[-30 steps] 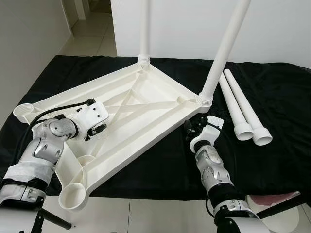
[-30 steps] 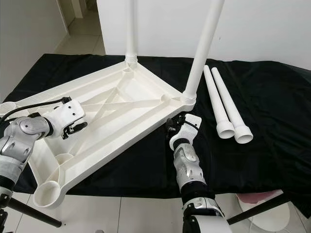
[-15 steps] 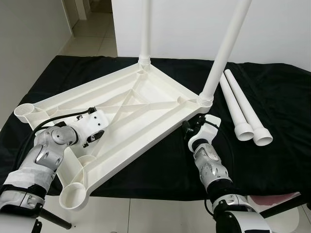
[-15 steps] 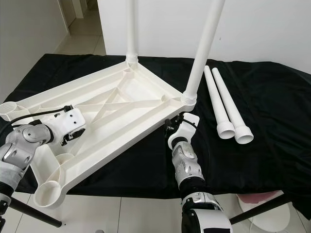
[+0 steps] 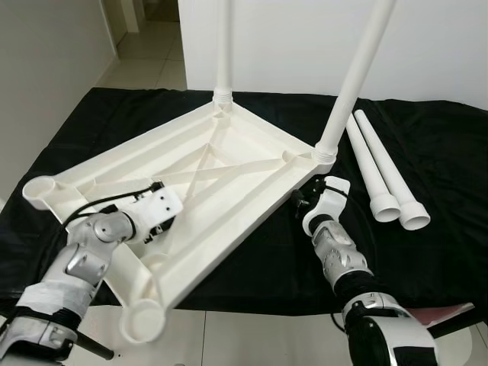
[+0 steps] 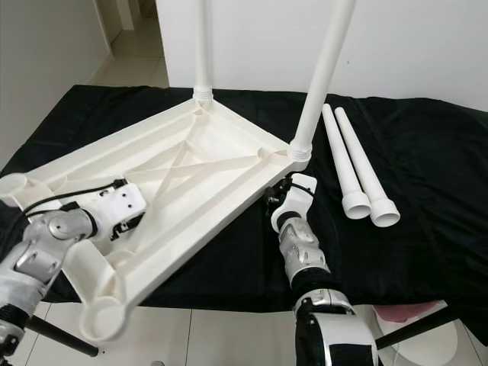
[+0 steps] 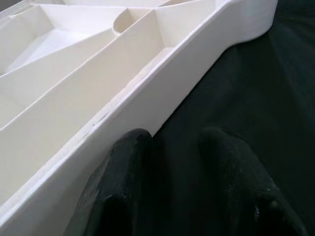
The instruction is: Building children table
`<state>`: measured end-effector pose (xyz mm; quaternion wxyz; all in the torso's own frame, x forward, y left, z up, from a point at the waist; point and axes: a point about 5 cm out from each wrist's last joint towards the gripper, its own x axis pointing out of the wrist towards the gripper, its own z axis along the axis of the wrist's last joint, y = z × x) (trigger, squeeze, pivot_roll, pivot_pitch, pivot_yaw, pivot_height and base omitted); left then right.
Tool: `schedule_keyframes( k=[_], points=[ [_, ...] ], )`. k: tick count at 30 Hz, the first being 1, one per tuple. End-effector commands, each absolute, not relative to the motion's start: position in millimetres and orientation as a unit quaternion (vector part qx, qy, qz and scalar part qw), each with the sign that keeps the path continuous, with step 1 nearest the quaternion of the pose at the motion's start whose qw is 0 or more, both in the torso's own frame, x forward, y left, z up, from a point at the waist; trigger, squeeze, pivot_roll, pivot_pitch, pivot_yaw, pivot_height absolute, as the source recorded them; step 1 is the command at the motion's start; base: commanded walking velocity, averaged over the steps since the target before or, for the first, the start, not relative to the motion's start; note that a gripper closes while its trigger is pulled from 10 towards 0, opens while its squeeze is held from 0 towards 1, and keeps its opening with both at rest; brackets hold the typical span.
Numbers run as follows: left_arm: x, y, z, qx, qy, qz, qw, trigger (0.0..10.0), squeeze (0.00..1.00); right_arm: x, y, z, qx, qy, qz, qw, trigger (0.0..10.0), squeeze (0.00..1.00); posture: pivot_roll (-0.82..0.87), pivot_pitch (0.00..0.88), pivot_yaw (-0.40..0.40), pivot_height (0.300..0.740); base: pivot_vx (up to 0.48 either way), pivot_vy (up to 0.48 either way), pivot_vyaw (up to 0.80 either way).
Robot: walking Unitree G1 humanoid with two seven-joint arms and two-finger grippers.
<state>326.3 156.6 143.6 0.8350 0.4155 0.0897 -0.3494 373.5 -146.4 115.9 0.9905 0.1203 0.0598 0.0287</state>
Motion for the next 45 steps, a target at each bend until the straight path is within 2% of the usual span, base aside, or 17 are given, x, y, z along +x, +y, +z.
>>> schedule_keyframes(
  k=[1, 8, 12, 14, 17, 22, 31, 43, 44, 45],
  points=[
    [315, 131, 133, 0.401, 0.098, -0.436, 0.8, 10.0, 0.0, 372, -127, 111, 0.111, 0.078, 0.073, 0.988, 10.0, 0.0, 0.04, 0.052, 0.015, 0.74, 0.0, 0.0, 0.0],
    [311, 89, 138, 0.373, 0.057, -0.463, 0.802, 10.0, 0.0, 380, -119, 121, 0.081, 0.068, 0.099, 0.989, 10.0, 0.0, 0.05, 0.055, 0.01, 0.74, 0.0, 0.0, 0.0],
    [310, 85, 139, 0.369, 0.051, -0.46, 0.806, 10.0, 0.0, 381, -121, 122, 0.076, 0.064, 0.094, 0.991, 10.0, 0.0, 0.05, 0.056, 0.01, 0.74, 0.0, 0.0, 0.0],
    [311, 86, 141, 0.368, 0.046, -0.451, 0.811, 10.0, 0.0, 381, -124, 122, 0.076, 0.058, 0.086, 0.992, 10.0, 0.0, 0.05, 0.059, 0.005, 0.74, 0.0, 0.0, 0.0],
    [319, 101, 154, 0.359, 0.029, -0.418, 0.834, 10.0, 0.0, 371, -140, 115, 0.081, 0.032, 0.061, 0.994, 10.0, 0.0, 0.05, 0.063, 0.003, 0.74, 0.0, 0.0, 0.0],
    [320, 112, 161, 0.347, 0.022, -0.409, 0.843, 10.0, 0.0, 361, -148, 109, 0.072, 0.021, 0.052, 0.996, 10.0, 0.0, 0.05, 0.068, 0.004, 0.74, 0.0, 0.0, 0.0],
    [331, 146, 178, 0.349, 0.017, -0.38, 0.856, 10.0, 0.0, 324, -170, 109, 0.083, -0.05, 0.04, 0.994, 10.0, 0.0, 0.05, 0.075, 0.011, 0.74, 0.0, 0.0, 0.0],
    [341, 141, 174, 0.319, 0.028, -0.413, 0.852, 10.0, 0.0, 285, -180, 122, 0.103, -0.096, 0.073, 0.987, 10.0, 0.0, 0.03, 0.061, 0.03, 0.74, 0.0, 0.0, 0.0],
    [342, 142, 172, 0.312, 0.035, -0.42, 0.851, 10.0, 1.0, 283, -181, 125, 0.107, -0.102, 0.075, 0.986, 10.0, 0.31, 0.02, 0.056, 0.034, 0.74, 0.0, 0.0, 0.0],
    [343, 143, 171, 0.308, 0.04, -0.425, 0.851, 10.0, 1.0, 281, -181, 127, 0.11, -0.106, 0.076, 0.985, 10.0, 0.31, 0.02, 0.056, 0.034, 0.74, 0.0, 0.0, 0.0]
  ],
)
